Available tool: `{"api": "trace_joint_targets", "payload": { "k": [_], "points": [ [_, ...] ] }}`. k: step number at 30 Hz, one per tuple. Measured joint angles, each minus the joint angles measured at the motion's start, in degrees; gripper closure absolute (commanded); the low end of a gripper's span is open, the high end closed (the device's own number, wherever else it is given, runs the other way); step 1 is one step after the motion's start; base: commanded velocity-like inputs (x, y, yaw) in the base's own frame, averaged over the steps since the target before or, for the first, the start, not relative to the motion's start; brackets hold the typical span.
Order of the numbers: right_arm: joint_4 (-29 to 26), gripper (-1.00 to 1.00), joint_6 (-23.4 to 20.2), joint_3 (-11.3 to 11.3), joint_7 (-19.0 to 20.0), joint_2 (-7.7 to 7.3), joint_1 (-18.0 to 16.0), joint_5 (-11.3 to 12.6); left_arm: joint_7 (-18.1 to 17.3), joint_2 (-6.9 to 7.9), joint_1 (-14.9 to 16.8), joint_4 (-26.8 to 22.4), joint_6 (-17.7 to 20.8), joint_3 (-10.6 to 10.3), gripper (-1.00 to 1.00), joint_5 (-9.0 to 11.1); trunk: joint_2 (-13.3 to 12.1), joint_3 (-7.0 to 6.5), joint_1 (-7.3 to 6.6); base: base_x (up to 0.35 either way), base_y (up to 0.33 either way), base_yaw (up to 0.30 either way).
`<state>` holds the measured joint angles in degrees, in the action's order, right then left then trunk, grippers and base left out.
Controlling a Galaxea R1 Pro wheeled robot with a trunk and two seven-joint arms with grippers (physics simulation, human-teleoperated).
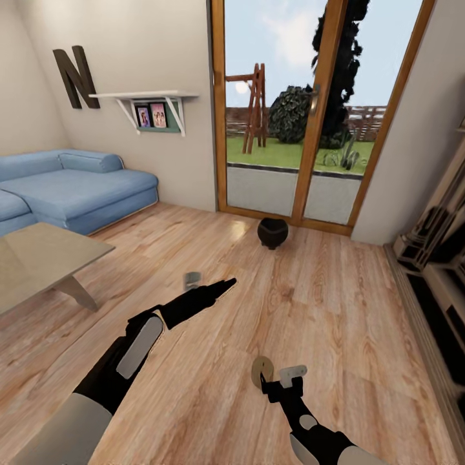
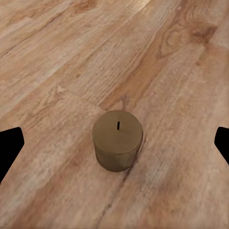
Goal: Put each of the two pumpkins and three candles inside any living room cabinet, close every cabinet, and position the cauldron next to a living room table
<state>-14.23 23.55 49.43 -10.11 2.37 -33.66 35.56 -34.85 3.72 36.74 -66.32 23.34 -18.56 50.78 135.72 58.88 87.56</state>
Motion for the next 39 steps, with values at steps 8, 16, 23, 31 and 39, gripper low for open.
{"api": "trace_joint_targets", "payload": {
  "k": [8,16,23,31,39],
  "points": [
    [0.08,-1.00,0.03,-0.02,0.10,0.01,0.00,0.04,-3.89,0.14,-0.01,-0.35,0.57,0.65,-1.00,-0.08,3.21,1.44,1.76,0.000,0.000,0.000],
    [0.13,-1.00,0.06,0.05,0.21,0.37,0.00,0.13,-5.66,0.14,-0.01,-0.57,2.76,0.63,-1.00,-0.08,6.42,2.87,3.52,0.000,0.000,0.000],
    [0.16,-1.00,0.01,0.05,0.27,0.39,0.00,0.13,-6.34,0.15,-0.01,-0.48,2.84,0.63,-1.00,-0.09,7.57,4.31,4.23,0.000,0.000,0.000],
    [0.17,-1.00,0.07,0.06,0.26,0.35,0.00,0.05,-6.67,0.22,-0.06,-0.51,2.75,0.68,-1.00,-0.04,7.68,6.08,4.43,0.000,0.000,0.000],
    [0.17,-1.00,0.09,0.03,0.27,0.35,0.00,0.04,-9.45,2.00,-0.12,-0.44,2.33,0.80,-1.00,0.02,7.68,6.09,4.43,0.000,0.000,0.000]
  ]
}}
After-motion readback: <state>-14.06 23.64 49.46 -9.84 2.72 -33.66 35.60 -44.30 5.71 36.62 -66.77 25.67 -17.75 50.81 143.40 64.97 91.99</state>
